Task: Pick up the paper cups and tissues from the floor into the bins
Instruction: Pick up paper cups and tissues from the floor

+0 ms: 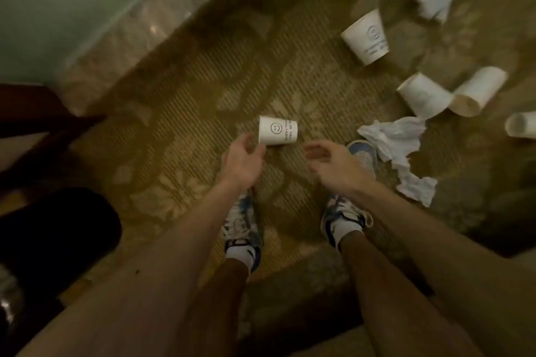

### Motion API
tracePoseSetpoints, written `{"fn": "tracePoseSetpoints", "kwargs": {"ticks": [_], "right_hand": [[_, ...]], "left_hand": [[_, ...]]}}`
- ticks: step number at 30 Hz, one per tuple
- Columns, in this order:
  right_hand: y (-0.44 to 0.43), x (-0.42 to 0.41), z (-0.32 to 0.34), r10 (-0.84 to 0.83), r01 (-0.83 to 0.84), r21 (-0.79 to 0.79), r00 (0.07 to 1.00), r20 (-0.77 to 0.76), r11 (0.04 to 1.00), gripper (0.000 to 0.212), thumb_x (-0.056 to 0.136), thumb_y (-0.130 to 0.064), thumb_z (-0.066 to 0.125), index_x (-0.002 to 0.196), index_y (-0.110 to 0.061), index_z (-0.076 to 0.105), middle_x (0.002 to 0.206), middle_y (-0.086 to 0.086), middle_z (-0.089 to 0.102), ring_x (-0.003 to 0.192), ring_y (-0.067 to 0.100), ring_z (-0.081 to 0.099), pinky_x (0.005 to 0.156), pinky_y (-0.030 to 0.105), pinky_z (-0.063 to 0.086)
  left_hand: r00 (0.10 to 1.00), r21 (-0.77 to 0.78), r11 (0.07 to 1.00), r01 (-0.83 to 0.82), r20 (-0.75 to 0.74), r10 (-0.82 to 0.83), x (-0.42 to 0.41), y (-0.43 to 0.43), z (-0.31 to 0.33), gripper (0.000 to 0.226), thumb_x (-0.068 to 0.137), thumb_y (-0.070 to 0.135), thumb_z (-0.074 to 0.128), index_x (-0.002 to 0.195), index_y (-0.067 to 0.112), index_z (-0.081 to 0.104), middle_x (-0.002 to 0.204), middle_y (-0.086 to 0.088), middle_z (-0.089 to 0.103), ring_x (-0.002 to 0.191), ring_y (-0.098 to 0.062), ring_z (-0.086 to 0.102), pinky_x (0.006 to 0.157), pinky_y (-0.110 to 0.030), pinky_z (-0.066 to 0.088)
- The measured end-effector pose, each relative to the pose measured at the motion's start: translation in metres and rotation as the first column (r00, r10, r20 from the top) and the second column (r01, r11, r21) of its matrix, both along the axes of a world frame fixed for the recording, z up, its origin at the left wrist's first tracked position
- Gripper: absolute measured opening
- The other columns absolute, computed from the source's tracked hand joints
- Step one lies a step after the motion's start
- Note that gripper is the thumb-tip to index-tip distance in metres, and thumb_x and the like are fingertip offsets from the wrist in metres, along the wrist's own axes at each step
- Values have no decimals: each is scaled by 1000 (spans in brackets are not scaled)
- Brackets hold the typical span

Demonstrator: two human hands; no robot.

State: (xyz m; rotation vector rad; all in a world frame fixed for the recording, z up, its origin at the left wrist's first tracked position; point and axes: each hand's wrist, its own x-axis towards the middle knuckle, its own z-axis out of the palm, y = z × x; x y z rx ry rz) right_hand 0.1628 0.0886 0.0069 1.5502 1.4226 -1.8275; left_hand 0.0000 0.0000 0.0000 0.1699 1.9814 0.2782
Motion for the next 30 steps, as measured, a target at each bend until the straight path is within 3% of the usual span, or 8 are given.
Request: {"fn": "tracePoseSetpoints", "kwargs": {"ticks": [7,10,15,17,19,22,25,30], "right_hand": [[-1,-22,-79,14,-14,-5,998,-60,1000,64,95,-3,54,151,-23,32,142,-3,50,109,10,53,71,12,43],[0,-28,-89,95,-94,38,994,-49,995,66,94,-8,58,152,-21,29,138,-1,53,105,11,56,70,13,44],[3,-16,-80,180,-181,109,984,13,977,59,92,-26,66,143,-16,38,129,9,59,108,26,63,91,42,54],[5,-1,-69,214,-212,132,977,-4,968,61,92,-36,65,144,-16,39,124,8,61,107,24,63,92,42,53],[5,16,-56,180,-175,107,983,-39,979,56,92,-42,63,138,-14,48,107,1,65,92,15,65,78,34,55],[0,45,-38,20,-14,68,996,-85,998,39,93,-43,61,120,-14,57,73,-10,69,66,4,67,57,21,52],[0,74,-24,-64,72,78,992,-110,994,40,93,-46,59,114,-12,58,74,-3,68,64,10,69,57,23,55],[1,129,-16,-218,225,69,970,-104,972,26,93,-51,56,96,-26,63,67,-2,66,61,11,66,49,21,48]], "left_hand": [[993,93,994,-58,-95,66,14,-19,-83,47,100,48,44,141,24,49,141,-3,51,127,-22,48,107,-42,41],[989,203,977,-64,-116,89,20,-24,-93,36,103,43,42,122,22,63,106,7,64,102,-14,59,78,-22,46],[992,325,945,-24,-112,64,28,-18,-77,25,101,43,48,107,28,66,86,21,59,76,10,54,57,1,37],[997,378,926,2,-68,25,32,-12,-66,28,99,44,50,99,21,67,98,7,64,87,2,60,72,-6,46],[998,422,906,44,-60,-20,39,-1,-55,32,97,43,55,91,14,67,116,-9,61,106,-20,59,92,-34,50],[992,476,879,30,-119,30,62,17,-36,22,88,45,67,87,26,57,113,-9,59,97,-19,58,72,-27,47],[985,477,864,-158,17,171,92,36,-25,53,76,50,77,116,32,48,120,3,55,101,-10,59,70,-17,49],[990,418,903,-102,135,49,132,60,-27,68,70,62,77,124,33,48,123,-3,61,102,-19,64,86,-43,57]]}}
